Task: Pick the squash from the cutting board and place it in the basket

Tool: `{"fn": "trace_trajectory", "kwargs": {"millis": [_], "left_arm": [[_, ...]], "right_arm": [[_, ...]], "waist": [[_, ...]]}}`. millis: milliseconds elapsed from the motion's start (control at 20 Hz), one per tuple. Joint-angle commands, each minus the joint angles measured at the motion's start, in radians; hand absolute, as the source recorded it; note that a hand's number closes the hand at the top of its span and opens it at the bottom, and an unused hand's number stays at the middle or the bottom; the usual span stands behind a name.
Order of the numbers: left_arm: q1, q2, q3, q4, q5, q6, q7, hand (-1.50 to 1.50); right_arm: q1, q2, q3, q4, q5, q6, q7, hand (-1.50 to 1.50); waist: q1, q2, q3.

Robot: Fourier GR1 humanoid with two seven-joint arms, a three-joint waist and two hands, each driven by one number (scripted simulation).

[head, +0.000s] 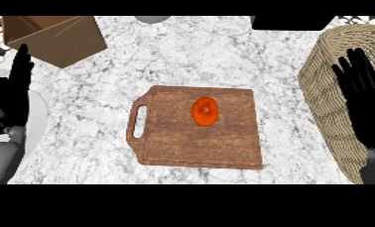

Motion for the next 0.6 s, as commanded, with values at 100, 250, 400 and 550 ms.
{"fn": "trace_trajectory", "kwargs": {"millis": [100,250,400,550], "left_arm": [[-0.038,-0.074,-0.099,-0.007,0.013,-0.079,0.017,0.0],[-0.066,-0.102,-0.151,-0.03,0.031,-0.14,0.018,0.0],[-0.056,-0.138,-0.184,-0.009,0.057,-0.175,0.048,0.0],[-0.043,-0.154,-0.192,0.02,0.059,-0.177,0.069,0.0]], "right_arm": [[-0.169,0.138,0.183,0.096,-0.123,0.251,-0.054,1.5],[-0.242,0.208,0.277,0.082,-0.22,0.415,-0.055,1.5],[-0.288,0.342,0.332,-0.016,-0.327,0.574,-0.229,1.5],[-0.233,0.315,0.341,0.074,-0.213,0.755,-0.451,-1.5]], "waist": [[0.075,0.01,0.016],[0.155,0.046,0.026],[0.125,0.023,0.028],[0.044,0.002,0.016]]}}
